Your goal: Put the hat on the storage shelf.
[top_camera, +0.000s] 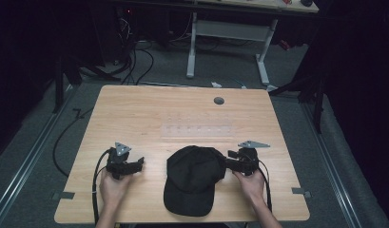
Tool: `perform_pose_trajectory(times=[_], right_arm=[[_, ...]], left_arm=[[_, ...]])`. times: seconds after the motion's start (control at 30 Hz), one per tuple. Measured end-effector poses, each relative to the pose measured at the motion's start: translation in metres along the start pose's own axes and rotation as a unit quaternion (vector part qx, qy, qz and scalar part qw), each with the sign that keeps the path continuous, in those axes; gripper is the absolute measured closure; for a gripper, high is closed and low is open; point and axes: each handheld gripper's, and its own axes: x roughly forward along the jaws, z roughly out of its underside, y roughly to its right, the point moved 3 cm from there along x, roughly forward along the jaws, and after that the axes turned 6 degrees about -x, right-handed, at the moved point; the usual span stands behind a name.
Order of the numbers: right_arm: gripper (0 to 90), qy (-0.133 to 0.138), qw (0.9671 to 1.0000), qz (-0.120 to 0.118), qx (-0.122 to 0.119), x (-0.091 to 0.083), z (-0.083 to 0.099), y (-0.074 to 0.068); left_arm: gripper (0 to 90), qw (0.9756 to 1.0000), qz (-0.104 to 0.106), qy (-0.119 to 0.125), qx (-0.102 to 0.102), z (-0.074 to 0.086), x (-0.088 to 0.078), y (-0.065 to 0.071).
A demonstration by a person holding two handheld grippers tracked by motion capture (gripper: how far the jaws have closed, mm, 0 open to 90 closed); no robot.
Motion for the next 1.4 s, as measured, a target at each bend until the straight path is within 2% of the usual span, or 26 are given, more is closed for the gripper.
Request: perform_pose_trajectory(times=[0.2, 0.33, 0.4, 0.6, 0.63, 0.7, 0.87, 1.17, 1.27, 1.3, 1.4], right_arm=[[48.9, -0.009, 0.9999, -0.008, 0.006, 0.01, -0.002, -0.001], [52.7, -0.043, 0.9991, -0.003, -0.001, 0.023, 0.003, 0.0], [54.8, -0.053, 0.9986, -0.009, 0.002, 0.028, 0.006, 0.0], [67.5, -0.056, 0.9981, 0.006, -0.023, 0.031, 0.006, -0.004], [67.5, -0.058, 0.9979, 0.008, -0.03, 0.031, 0.006, -0.004], [75.6, -0.061, 0.9972, 0.014, -0.04, 0.03, 0.007, -0.004], [84.3, -0.061, 0.9963, 0.023, -0.057, 0.031, 0.007, -0.005], [86.0, -0.055, 0.9971, 0.009, -0.052, 0.03, 0.007, -0.004], [86.1, -0.042, 0.9979, 0.002, -0.049, 0.026, 0.005, -0.005], [86.2, -0.031, 0.9985, -0.008, -0.044, 0.023, 0.004, -0.004], [86.3, -0.018, 0.9984, -0.012, -0.051, 0.017, 0.0, -0.005]], left_arm=[[23.5, 1.0, 0.0, 0.0, 0.0, 0.0, 0.0, 0.0], [23.5, 1.0, 0.0, 0.0, 0.0, 0.0, 0.0, 0.0], [23.5, 1.0, 0.0, 0.0, 0.0, 0.0, 0.0, 0.0], [23.5, 1.0, 0.0, 0.0, 0.0, 0.0, 0.0, 0.0], [23.5, 1.0, 0.0, 0.0, 0.0, 0.0, 0.0, 0.0], [23.6, 1.0, 0.0, 0.001, -0.001, 0.0, 0.0, 0.0], [24.7, 1.0, -0.001, 0.002, -0.002, 0.0, 0.0, 0.0], [24.9, 1.0, -0.001, 0.002, -0.003, 0.0, 0.0, 0.0], [24.9, 1.0, -0.001, 0.002, -0.002, 0.0, 0.0, 0.0], [24.9, 1.0, -0.001, 0.002, -0.003, 0.0, 0.0, 0.0], [25.0, 1.0, -0.001, 0.002, -0.003, -0.001, 0.0, 0.0]])
